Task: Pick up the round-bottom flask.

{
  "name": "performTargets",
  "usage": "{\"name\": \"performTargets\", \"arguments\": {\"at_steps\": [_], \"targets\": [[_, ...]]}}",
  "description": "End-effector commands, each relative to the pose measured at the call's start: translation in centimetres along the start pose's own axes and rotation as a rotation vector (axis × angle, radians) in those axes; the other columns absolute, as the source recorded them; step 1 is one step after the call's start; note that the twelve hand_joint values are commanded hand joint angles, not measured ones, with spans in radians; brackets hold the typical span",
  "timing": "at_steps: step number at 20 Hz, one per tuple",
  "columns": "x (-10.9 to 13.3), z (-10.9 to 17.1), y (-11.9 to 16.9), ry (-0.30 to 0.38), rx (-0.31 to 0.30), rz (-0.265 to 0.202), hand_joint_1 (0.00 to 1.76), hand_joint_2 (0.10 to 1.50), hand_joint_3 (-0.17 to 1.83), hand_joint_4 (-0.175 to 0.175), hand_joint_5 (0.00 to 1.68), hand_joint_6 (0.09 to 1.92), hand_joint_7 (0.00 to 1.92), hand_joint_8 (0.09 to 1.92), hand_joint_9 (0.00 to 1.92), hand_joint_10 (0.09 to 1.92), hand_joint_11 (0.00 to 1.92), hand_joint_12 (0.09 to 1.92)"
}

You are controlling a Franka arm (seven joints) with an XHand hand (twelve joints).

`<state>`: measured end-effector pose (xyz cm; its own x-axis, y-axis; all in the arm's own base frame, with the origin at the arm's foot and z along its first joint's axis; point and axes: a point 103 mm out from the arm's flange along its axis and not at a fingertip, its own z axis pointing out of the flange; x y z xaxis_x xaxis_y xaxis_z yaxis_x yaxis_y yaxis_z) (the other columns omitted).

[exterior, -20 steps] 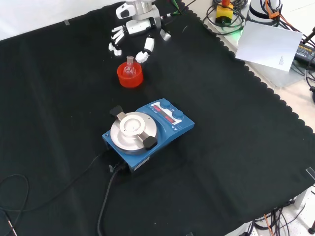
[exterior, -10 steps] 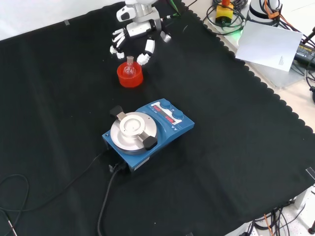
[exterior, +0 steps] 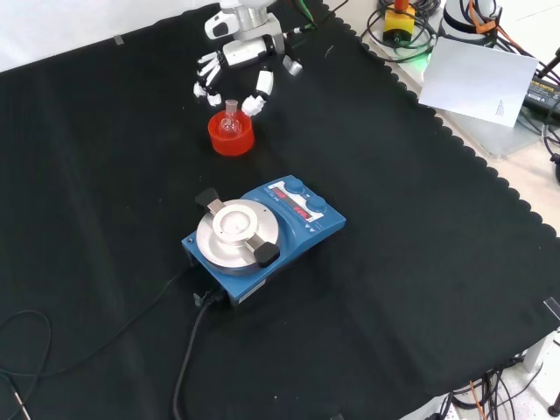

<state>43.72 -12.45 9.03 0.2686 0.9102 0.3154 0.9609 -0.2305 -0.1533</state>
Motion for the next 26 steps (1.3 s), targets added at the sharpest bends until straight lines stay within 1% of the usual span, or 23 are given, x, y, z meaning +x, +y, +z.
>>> {"name": "performTargets", "arguments": {"at_steps": [1,5,6,10,13,14,15,16,17,19,21,24,26], "targets": [[0.1,0.1,0.1,-0.009,-0.002,-0.004,0.89,0.58,0.63,-0.083,0.73,0.9,0.3,0.72,0.41,0.74,0.0,1.38],[0.3,0.3,0.2,-0.007,-0.004,-0.009,0.9,0.61,0.63,-0.085,0.79,0.92,0.31,0.72,0.43,0.74,0.0,1.39],[0.0,0.2,0.3,0.005,-0.006,-0.009,0.9,0.61,0.63,-0.086,0.8,0.92,0.31,0.72,0.43,0.74,0.0,1.39],[0.2,0.1,0.4,-0.011,-0.006,-0.007,0.91,0.61,0.63,-0.088,0.81,0.92,0.32,0.71,0.44,0.73,0.0,1.39],[0.7,0.1,0.6,-0.024,-0.015,-0.012,0.91,0.65,0.63,-0.106,0.91,0.9,0.33,0.71,0.46,0.72,0.0,1.39],[0.8,0.1,0.6,-0.027,-0.021,-0.015,0.96,0.72,0.57,-0.006,0.97,0.92,0.33,0.71,0.47,0.71,0.0,1.39],[0.9,0.1,0.6,-0.03,-0.023,-0.016,1.0,0.79,0.5,0.076,1.02,0.92,0.34,0.7,0.48,0.7,0.01,1.39],[1.0,0.1,0.6,-0.03,-0.022,-0.014,1.02,0.82,0.46,0.125,1.04,0.93,0.35,0.7,0.49,0.7,0.02,1.39],[1.1,0.1,0.6,-0.032,-0.022,-0.013,1.04,0.85,0.43,0.151,1.06,0.93,0.35,0.7,0.5,0.7,0.02,1.39],[1.2,0.0,0.6,-0.041,-0.028,-0.012,1.05,0.86,0.41,0.171,1.07,0.93,0.36,0.7,0.51,0.69,0.03,1.39],[1.1,-0.2,0.7,-0.042,-0.038,-0.01,1.05,0.85,0.45,0.175,1.07,0.95,0.37,0.68,0.52,0.68,0.04,1.38],[1.1,-0.5,0.7,-0.043,-0.045,-0.01,1.06,0.76,0.64,0.175,1.07,1.01,0.39,0.66,0.55,0.66,0.05,1.37],[1.2,-0.8,0.7,-0.037,-0.041,-0.011,1.06,0.72,0.72,0.175,1.07,1.05,0.4,0.66,0.56,0.65,0.06,1.37]]}}
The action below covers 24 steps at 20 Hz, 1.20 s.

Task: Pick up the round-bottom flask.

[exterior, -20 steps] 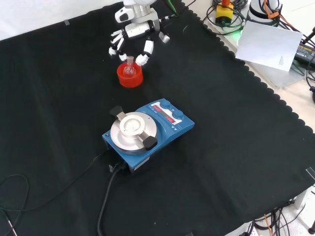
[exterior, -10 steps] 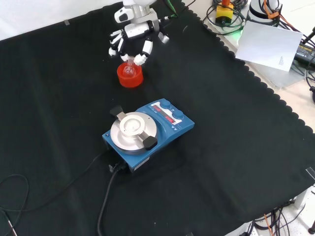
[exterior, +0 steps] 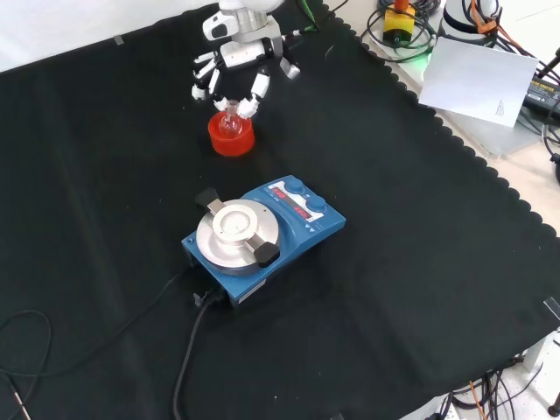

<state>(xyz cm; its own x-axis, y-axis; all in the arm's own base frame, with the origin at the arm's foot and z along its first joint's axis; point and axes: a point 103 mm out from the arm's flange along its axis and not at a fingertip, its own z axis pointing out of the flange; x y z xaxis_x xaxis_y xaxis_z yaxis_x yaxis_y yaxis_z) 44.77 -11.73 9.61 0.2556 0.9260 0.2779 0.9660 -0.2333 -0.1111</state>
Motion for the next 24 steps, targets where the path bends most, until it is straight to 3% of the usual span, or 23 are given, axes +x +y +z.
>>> {"name": "performTargets", "arguments": {"at_steps": [1,13,24], "targets": [[0.1,-0.6,0.0,0.006,0.002,-0.001,1.06,0.71,0.74,0.174,1.07,1.06,0.41,0.66,0.56,0.65,0.06,1.37],[1.7,-3.5,0.1,0.009,0.019,-0.033,1.09,0.65,0.85,0.129,1.1,1.07,0.42,0.66,0.57,0.65,0.07,1.37],[5.4,-7.2,0.2,-0.044,0.035,-0.076,1.1,0.63,0.88,0.109,1.11,1.06,0.43,0.66,0.57,0.65,0.07,1.37]]}}
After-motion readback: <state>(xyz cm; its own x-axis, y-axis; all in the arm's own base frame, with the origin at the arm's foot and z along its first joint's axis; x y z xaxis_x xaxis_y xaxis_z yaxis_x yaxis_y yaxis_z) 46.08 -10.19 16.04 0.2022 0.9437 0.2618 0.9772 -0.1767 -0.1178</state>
